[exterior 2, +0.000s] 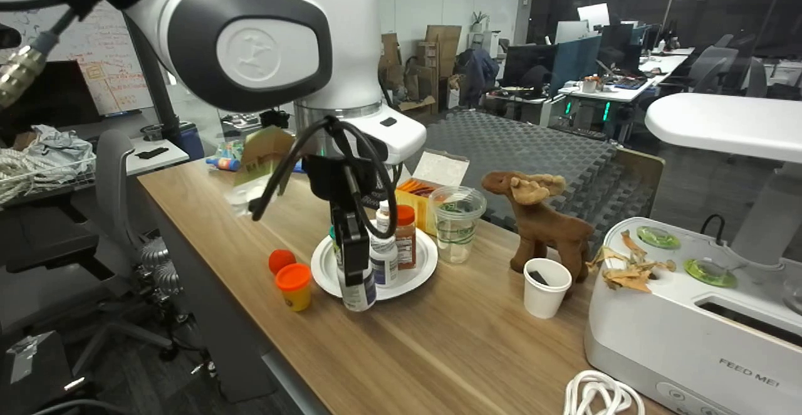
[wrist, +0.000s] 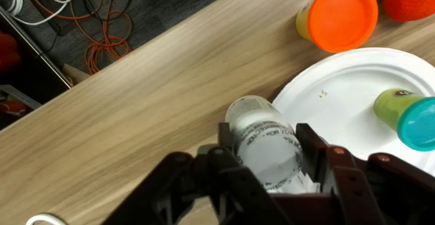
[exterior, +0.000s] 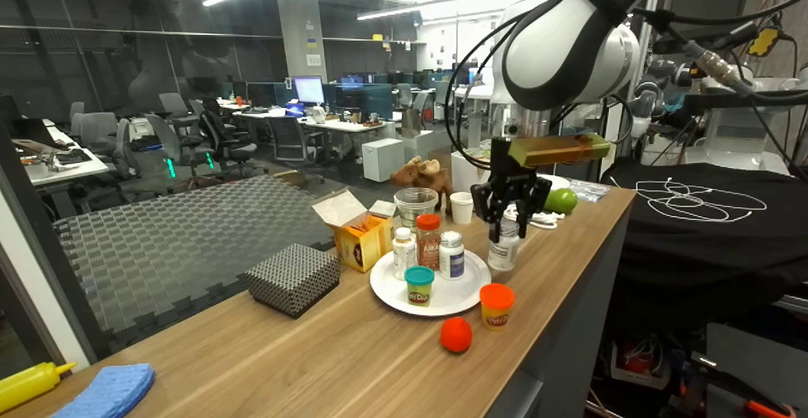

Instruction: Put the bottles and red plushy on the plate. Stack the clear cups

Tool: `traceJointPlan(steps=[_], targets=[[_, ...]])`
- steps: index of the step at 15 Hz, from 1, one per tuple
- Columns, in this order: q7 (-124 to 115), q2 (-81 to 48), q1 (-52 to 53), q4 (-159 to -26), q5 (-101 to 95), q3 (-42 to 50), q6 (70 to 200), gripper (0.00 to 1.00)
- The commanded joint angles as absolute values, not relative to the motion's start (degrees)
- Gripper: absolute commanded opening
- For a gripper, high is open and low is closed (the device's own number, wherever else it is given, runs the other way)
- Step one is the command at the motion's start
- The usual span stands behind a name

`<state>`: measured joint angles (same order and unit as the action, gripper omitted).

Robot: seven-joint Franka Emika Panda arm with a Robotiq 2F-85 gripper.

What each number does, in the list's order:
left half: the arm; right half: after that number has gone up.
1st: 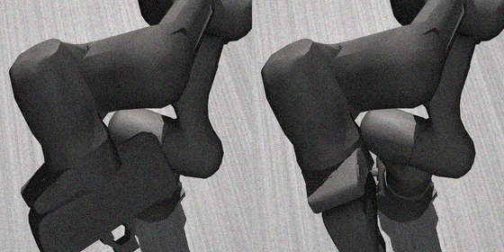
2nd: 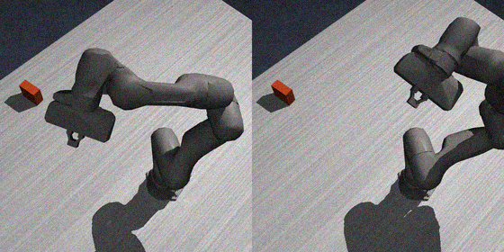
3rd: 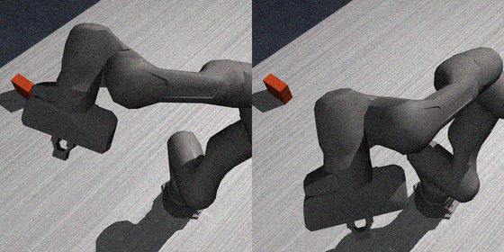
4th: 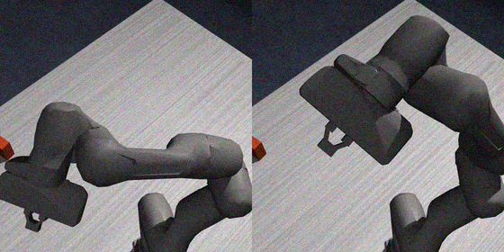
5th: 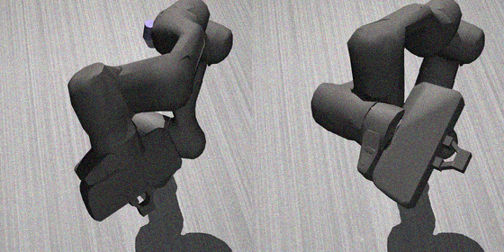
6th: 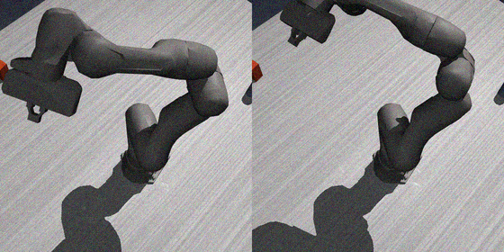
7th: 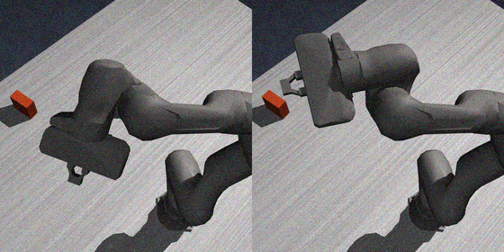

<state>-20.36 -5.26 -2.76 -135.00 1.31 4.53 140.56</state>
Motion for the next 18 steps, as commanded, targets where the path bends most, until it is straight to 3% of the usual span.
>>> traceJointPlan(steps=[1, 18], targets=[[-18.21, -3.25, -1.66, -132.95, 1.75, 3.07, 137.17, 0.26], [-15.35, -19.10, 3.27, -119.21, -0.94, -0.36, 132.99, 0.26]])
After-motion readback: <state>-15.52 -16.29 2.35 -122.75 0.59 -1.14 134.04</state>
